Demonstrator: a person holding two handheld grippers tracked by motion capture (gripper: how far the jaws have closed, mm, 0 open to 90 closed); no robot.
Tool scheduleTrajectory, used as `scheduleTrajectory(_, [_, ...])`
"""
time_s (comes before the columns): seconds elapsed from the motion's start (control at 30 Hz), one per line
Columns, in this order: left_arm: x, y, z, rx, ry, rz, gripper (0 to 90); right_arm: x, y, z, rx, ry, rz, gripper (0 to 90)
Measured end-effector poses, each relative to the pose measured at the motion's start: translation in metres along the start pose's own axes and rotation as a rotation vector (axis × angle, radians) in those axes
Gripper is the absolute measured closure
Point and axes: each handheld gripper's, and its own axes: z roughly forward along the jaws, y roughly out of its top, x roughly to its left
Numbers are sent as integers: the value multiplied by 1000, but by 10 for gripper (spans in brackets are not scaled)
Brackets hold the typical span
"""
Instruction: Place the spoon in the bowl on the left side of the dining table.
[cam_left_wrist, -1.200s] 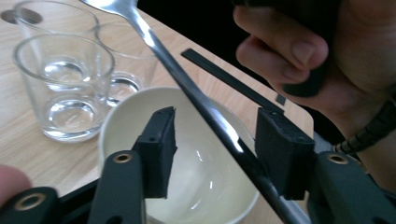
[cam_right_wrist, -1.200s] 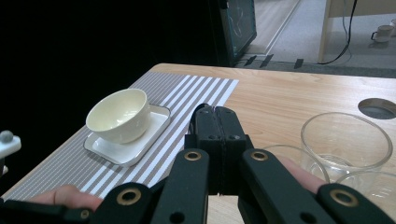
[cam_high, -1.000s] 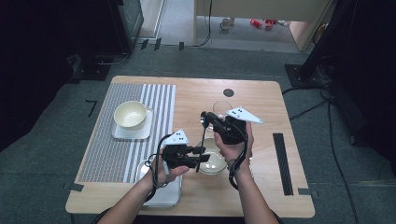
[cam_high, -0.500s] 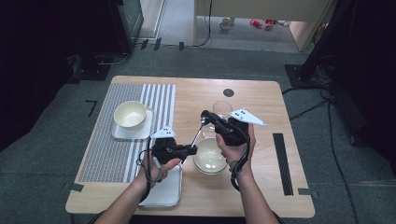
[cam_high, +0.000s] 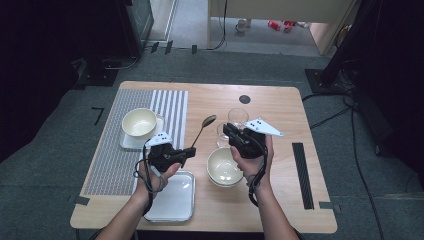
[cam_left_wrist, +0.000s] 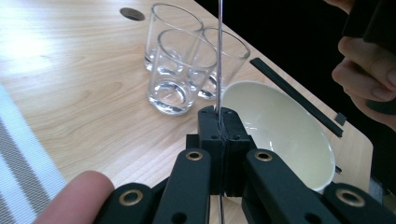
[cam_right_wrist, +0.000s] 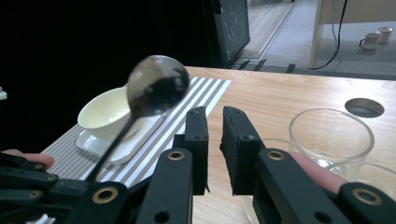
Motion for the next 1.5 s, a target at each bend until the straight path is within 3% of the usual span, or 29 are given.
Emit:
scheduleTrajectory(0.2, [13, -3, -14, -19, 31, -11, 900, -5, -3, -2, 4, -4, 7, 801])
scheduleTrajectory(0.37, [26, -9, -27, -30, 70, 5, 900, -9, -7, -3, 9, -9, 6, 795])
scheduleTrajectory(0.6, [45, -13, -46, -63, 121, -30, 900, -18, -17, -10, 6, -18, 5, 714])
scheduleTrajectory(0.8, [59, -18, -63, -93, 153, -50, 900, -33, -23, -19, 1, -58, 38, 555])
scheduleTrajectory(0.93, [66, -22, -69, -99, 172, -66, 900, -40, -27, -25, 19, -99, 22, 395])
scheduleTrajectory(1.03, [71, -25, -71, -107, 182, -84, 900, -44, -31, -28, 34, -127, 12, 355])
scheduleTrajectory(1.3, [85, -31, -81, -127, 214, -126, 900, -62, -49, -40, 31, -167, 65, 355])
scheduleTrajectory(1.5, [97, -38, -90, -143, 250, -160, 900, -71, -56, -51, 43, -197, 69, 357])
